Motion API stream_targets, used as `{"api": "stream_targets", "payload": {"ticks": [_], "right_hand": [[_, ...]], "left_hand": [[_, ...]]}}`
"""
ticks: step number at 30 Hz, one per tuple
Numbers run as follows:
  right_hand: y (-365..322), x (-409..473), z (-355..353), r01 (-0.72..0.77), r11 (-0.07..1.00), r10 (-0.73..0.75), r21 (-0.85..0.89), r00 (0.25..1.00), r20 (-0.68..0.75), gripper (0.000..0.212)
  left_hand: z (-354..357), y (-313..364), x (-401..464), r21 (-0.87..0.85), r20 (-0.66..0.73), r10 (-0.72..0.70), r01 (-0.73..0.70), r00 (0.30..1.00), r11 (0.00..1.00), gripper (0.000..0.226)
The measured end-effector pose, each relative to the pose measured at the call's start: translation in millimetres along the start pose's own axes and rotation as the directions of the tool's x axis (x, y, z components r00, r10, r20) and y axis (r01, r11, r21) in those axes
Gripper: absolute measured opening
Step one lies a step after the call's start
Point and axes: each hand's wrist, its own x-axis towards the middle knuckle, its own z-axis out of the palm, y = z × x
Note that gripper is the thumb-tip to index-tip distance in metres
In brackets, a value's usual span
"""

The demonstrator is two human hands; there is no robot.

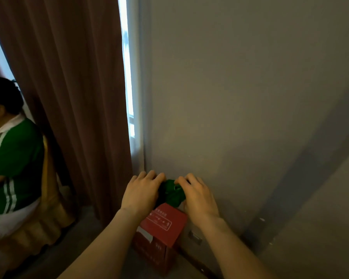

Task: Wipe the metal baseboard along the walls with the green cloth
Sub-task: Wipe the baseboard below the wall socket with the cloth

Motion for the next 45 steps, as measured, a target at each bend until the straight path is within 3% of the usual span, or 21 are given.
{"api": "stream_targets", "payload": {"ticks": [13,27,36,45], "right_hand": [[70,-45,-55,-0.063,0.997,0.062,-0.039,0.998,-0.033,0.052],[177,-130,-61,-0.200,0.979,0.200,-0.022,0.980,-0.023,0.049],[195,-140,-7,-0.279,0.960,0.278,0.016,0.959,0.048,0.050],[201,-126,97,-0.399,0.917,0.392,0.011,0.904,0.169,0.054]], "left_hand": [[-13,94,17,-0.001,-0.017,0.100,-0.100,0.995,0.995,0.033],[43,220,15,-0.040,0.070,0.188,-0.185,0.980,0.982,0.035],[99,215,11,-0.085,0.192,0.198,-0.185,0.961,0.979,0.041],[197,167,15,-0.179,0.315,0.240,-0.191,0.918,0.965,0.041]]}}
